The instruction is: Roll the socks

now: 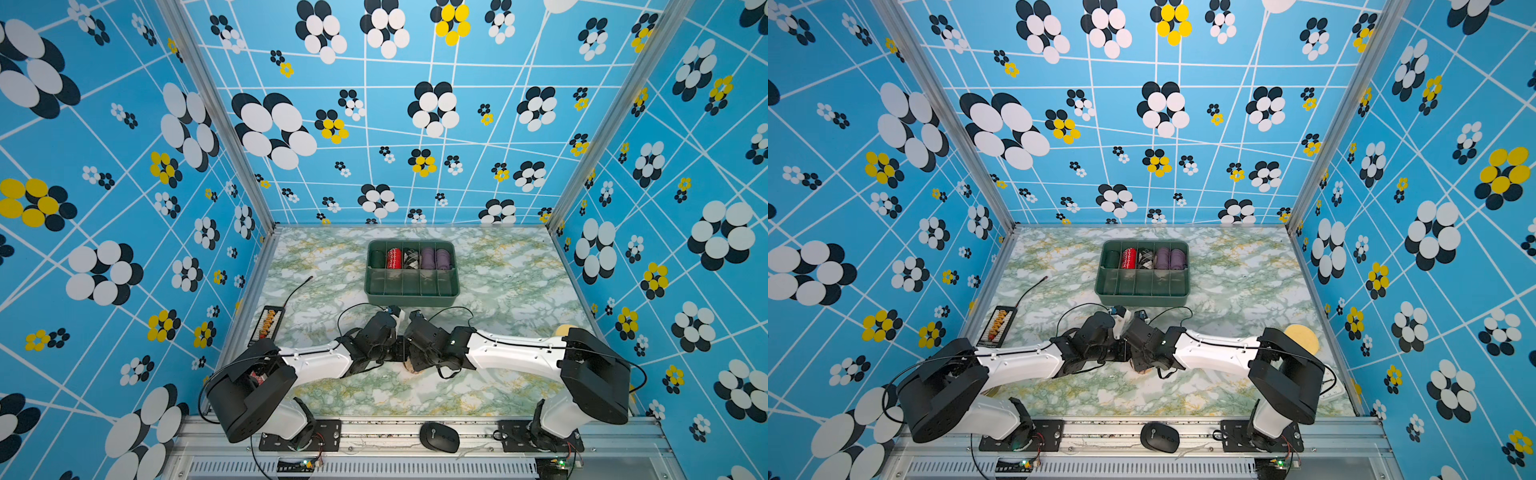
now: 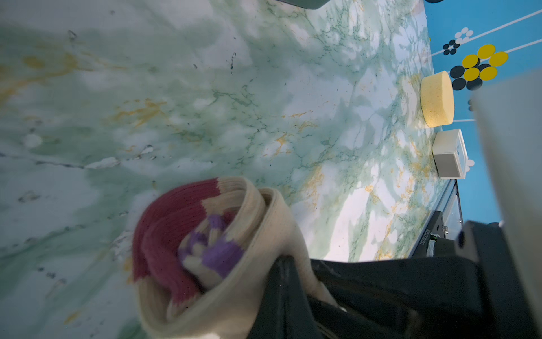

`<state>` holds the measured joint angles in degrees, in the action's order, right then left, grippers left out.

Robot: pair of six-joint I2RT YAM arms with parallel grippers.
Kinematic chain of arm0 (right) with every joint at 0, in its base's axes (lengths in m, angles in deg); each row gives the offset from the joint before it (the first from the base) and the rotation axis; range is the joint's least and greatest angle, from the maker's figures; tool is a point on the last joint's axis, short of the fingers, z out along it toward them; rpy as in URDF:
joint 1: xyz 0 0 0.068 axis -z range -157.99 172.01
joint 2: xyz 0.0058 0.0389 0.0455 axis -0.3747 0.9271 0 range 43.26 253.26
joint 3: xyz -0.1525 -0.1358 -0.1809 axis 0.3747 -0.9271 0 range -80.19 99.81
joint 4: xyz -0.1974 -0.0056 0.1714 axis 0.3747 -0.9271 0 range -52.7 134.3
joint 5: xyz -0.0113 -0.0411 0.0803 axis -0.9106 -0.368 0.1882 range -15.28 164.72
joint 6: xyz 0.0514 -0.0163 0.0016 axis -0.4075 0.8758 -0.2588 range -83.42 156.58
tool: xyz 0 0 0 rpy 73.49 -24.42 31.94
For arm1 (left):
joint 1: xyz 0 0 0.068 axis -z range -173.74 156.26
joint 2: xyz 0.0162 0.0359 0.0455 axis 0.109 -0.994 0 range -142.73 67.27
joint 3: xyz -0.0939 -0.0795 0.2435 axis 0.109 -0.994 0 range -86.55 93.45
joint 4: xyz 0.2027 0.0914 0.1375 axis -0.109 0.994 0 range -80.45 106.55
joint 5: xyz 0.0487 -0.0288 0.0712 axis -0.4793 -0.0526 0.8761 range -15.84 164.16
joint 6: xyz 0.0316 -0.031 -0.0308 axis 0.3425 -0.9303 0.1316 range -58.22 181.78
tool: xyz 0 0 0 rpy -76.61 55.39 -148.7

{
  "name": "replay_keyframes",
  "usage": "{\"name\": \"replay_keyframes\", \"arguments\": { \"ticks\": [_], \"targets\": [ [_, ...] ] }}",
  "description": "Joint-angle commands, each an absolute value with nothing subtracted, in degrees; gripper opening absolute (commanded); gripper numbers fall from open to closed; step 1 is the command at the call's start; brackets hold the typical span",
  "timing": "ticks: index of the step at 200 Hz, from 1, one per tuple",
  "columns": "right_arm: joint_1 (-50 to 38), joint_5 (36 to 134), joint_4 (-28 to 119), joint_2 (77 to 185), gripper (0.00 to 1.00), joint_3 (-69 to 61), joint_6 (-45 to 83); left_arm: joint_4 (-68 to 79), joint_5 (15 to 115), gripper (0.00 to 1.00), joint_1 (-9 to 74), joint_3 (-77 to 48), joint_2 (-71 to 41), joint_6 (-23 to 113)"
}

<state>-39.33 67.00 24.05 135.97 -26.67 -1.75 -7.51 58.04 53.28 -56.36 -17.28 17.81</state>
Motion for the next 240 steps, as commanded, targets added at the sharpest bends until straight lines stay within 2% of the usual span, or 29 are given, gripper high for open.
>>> {"name": "replay_keyframes", "arguments": {
  "ticks": [1, 73, 99, 181, 240],
  "targets": [
    [-39.95, 68.05, 22.27, 137.27, 0.17, -26.77, -0.86, -4.27, 56.16, 0.0, 54.83, -58.09, -22.43, 17.48],
    [-39.45, 67.31, 23.0, 134.27, 0.37, -28.38, -1.22, -3.89, 57.97, 0.0, 55.38, -61.19, -25.54, 18.23],
    [-38.19, 68.41, 24.23, 131.81, 0.42, -30.19, -1.31, -3.65, 58.67, 0.0, 55.36, -62.33, -24.89, 18.36],
    [-29.11, 83.98, 37.63, 123.93, 0.5, -41.13, -4.36, -4.68, 59.86, 0.0, 54.01, -66.07, -20.02, 18.61],
    [-26.38, 95.13, 48.57, 126.79, 0.52, -44.45, -5.69, -5.63, 60.1, 0.0, 53.21, -67.21, -17.38, 19.85]
  ]
}}
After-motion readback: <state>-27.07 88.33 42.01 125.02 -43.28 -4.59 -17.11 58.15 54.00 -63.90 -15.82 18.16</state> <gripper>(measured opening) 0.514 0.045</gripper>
